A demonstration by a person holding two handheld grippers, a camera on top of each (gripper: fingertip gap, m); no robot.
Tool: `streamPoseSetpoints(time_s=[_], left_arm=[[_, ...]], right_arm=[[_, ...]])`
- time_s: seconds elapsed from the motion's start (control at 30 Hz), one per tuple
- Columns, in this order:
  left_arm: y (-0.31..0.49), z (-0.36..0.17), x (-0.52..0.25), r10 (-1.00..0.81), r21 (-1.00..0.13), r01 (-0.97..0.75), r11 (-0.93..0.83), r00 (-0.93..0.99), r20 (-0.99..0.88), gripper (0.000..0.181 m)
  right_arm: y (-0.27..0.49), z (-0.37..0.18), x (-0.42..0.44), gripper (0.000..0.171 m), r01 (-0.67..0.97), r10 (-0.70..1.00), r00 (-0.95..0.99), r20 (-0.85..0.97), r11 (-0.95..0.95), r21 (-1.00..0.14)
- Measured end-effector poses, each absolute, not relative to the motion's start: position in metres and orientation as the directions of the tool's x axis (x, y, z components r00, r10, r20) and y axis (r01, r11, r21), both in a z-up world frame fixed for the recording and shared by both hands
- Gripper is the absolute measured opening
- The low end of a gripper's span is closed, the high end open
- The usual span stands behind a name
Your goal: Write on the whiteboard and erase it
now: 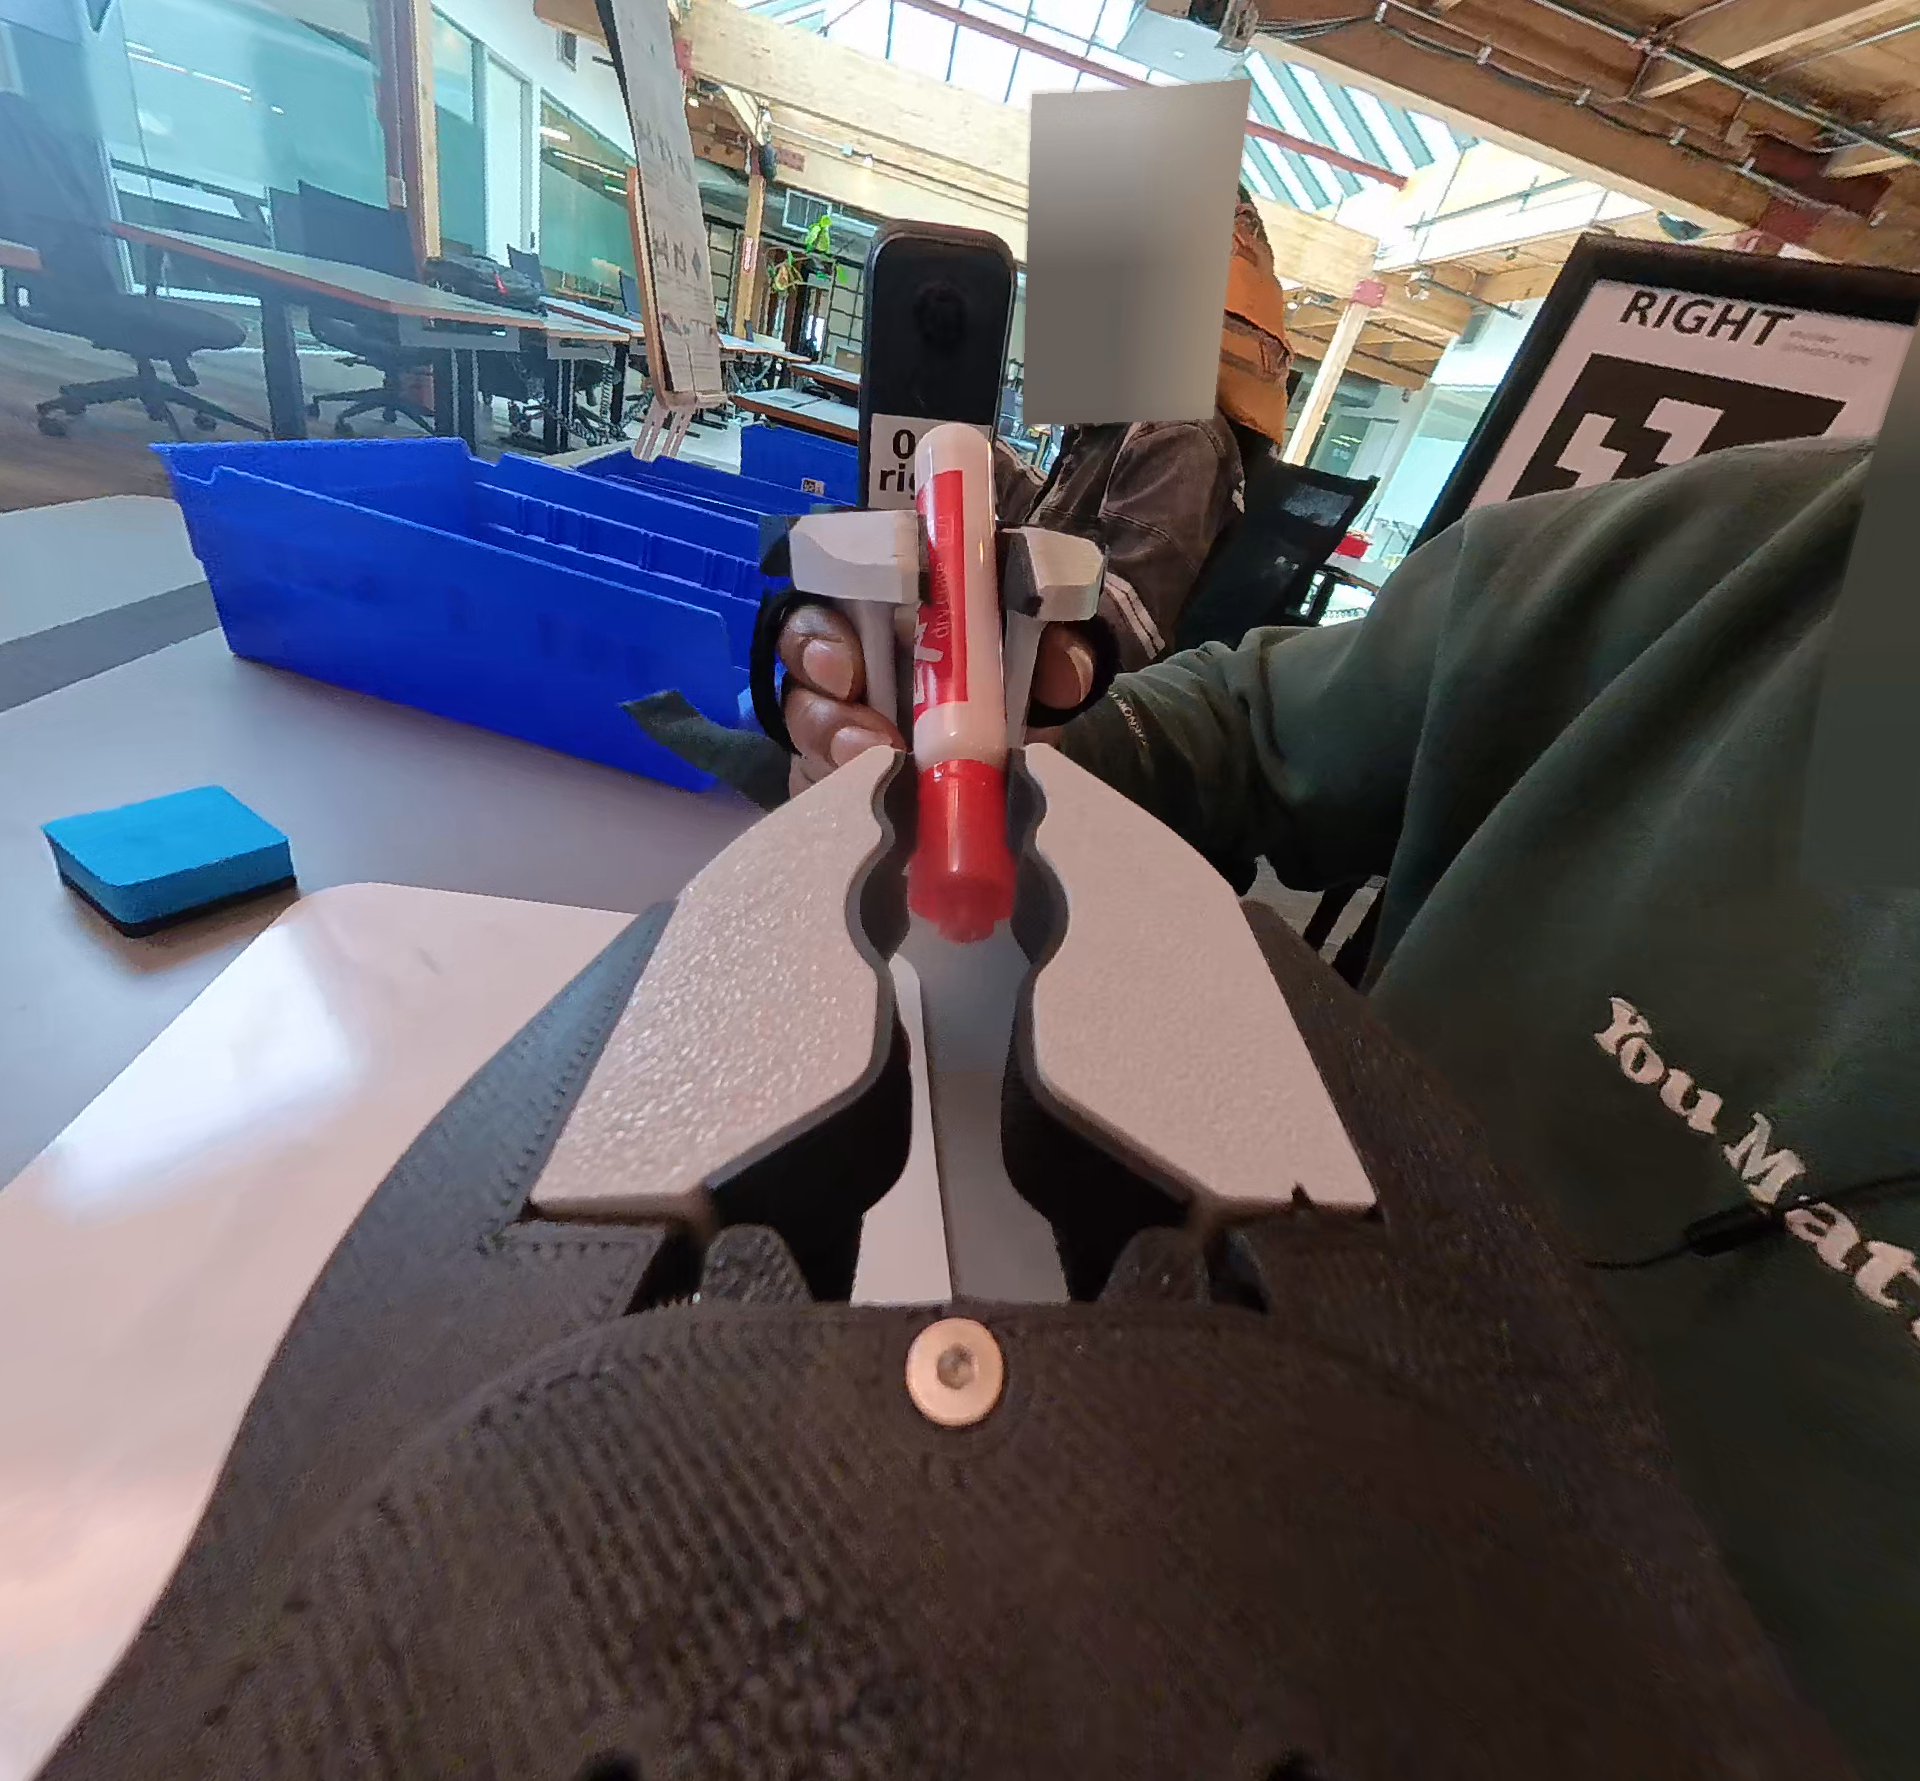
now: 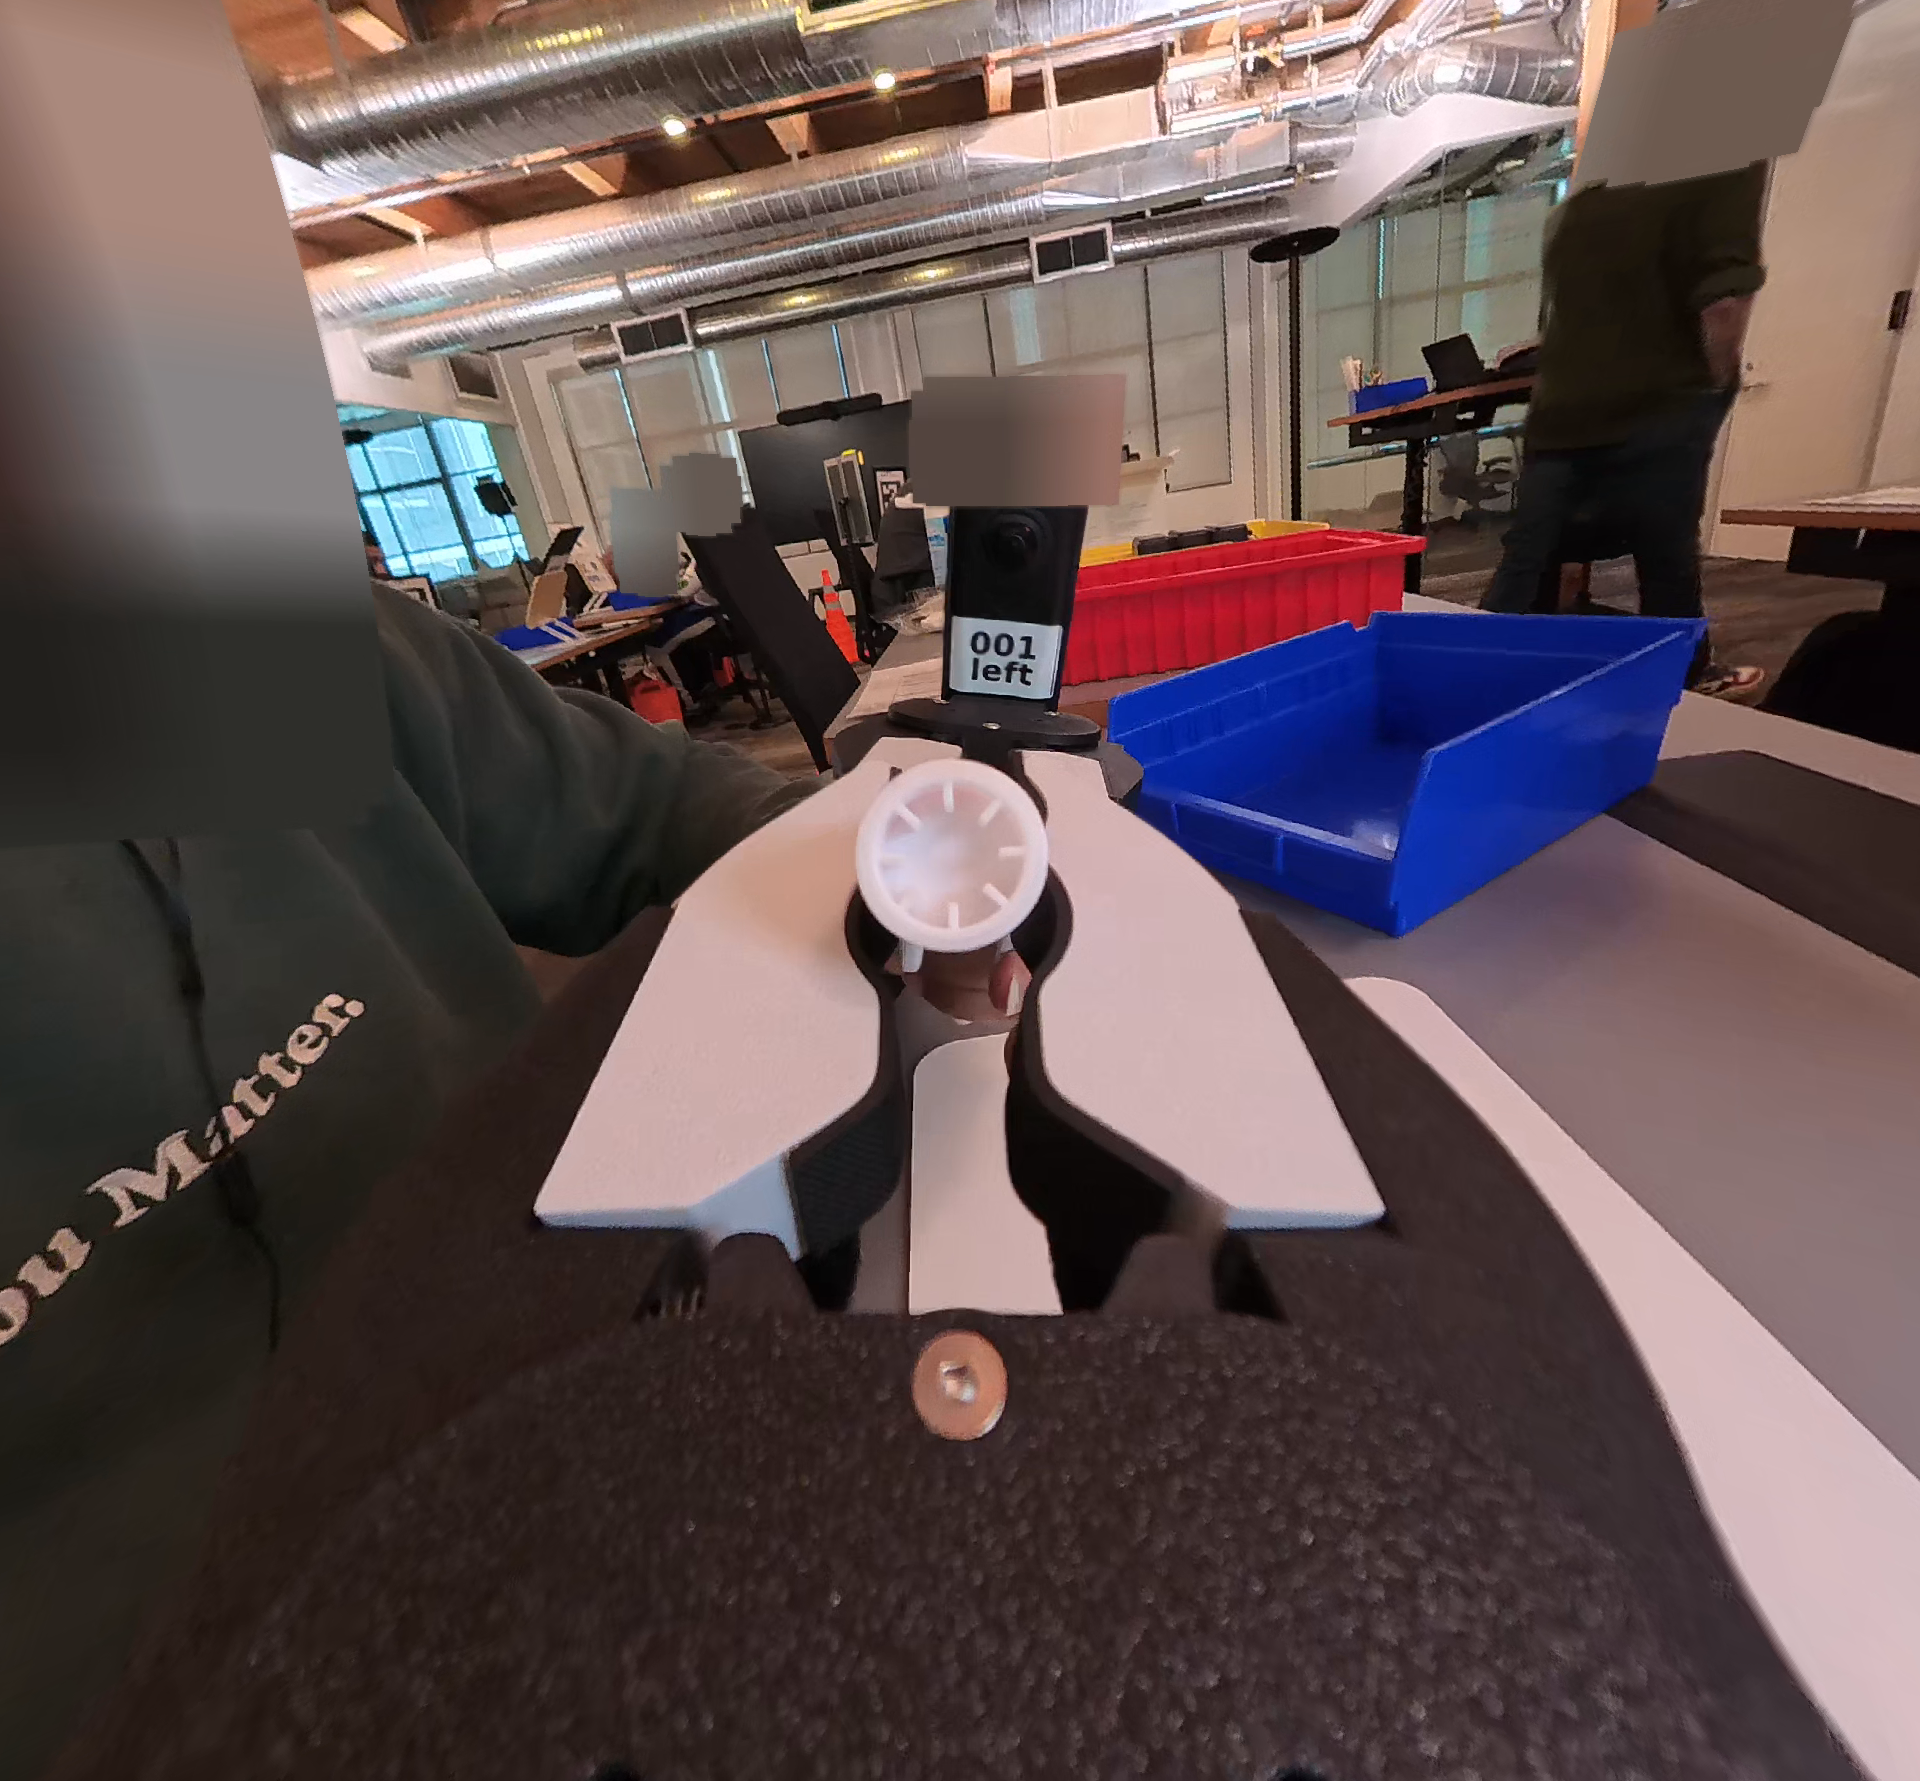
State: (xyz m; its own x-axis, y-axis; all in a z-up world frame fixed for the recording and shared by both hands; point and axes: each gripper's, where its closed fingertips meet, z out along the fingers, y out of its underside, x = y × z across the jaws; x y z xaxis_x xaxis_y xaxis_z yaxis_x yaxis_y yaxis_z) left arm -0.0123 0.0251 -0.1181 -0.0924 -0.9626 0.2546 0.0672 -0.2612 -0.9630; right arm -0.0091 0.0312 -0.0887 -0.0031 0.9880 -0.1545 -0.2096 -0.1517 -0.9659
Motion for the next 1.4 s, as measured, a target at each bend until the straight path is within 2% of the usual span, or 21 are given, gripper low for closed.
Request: streamPoseSetpoints(time_s=[0.27,0.3,0.33,0.37,0.4,0.43,0.5,0.67,0.93,1.1,1.4], left_arm=[[0.023,-0.11,-0.013,-0.916,-0.914,0.114,-0.389,-0.156,0.37,0.017],[0.032,-0.114,-0.022,-0.912,-0.906,0.125,-0.405,-0.123,0.391,0.017],[0.048,-0.12,-0.04,-0.884,-0.868,0.168,-0.467,-0.095,0.458,0.016],[0.054,-0.123,-0.053,-0.856,-0.834,0.195,-0.516,-0.114,0.504,0.016],[0.048,-0.125,-0.049,-0.894,-0.881,0.154,-0.448,-0.084,0.44,0.016],[0.037,-0.124,-0.038,-0.945,-0.941,0.087,-0.326,-0.069,0.32,0.016],[0.039,-0.124,-0.022,-0.985,-0.985,-0.003,-0.171,-0.017,0.171,0.016],[0.064,-0.148,-0.042,-0.989,-0.987,-0.152,-0.056,0.145,0.033,0.016],[0.091,-0.158,-0.087,-0.954,-0.959,-0.284,0.01,0.283,-0.094,0.016],[0.101,-0.184,-0.119,-0.934,-0.887,-0.461,0.019,0.309,-0.18,0.016],[0.094,-0.233,-0.169,-0.951,-0.774,-0.624,-0.109,0.292,-0.102,0.016]], right_arm=[[0.027,-0.079,-0.007,0.018,-0.206,0.994,-0.017,-0.105,-0.106,-0.973],[0.03,-0.07,0.001,0.019,-0.259,0.993,-0.017,-0.119,-0.119,-0.959],[0.045,-0.038,0.034,0.018,-0.436,0.984,-0.015,-0.177,-0.166,-0.885],[0.057,-0.017,0.07,0.017,-0.506,0.986,0.035,-0.164,-0.124,-0.853],[0.052,-0.017,0.075,0.018,-0.435,0.991,0.122,-0.06,-0.001,-0.9],[0.038,-0.03,0.057,0.019,-0.354,0.993,0.121,-0.005,0.038,-0.934],[0.028,-0.056,0.028,0.019,-0.276,0.996,0.088,0.002,0.026,-0.961],[0.041,-0.053,0.04,0.019,-0.264,0.994,0.109,-0.002,0.027,-0.964],[0.051,-0.086,0.029,0.02,-0.143,0.99,0.133,-0.049,-0.03,-0.989],[0.053,-0.099,0.023,0.02,-0.088,0.989,0.139,-0.054,-0.042,-0.995],[0.063,-0.108,0.025,0.02,-0.084,0.983,0.15,-0.108,-0.096,-0.992]])
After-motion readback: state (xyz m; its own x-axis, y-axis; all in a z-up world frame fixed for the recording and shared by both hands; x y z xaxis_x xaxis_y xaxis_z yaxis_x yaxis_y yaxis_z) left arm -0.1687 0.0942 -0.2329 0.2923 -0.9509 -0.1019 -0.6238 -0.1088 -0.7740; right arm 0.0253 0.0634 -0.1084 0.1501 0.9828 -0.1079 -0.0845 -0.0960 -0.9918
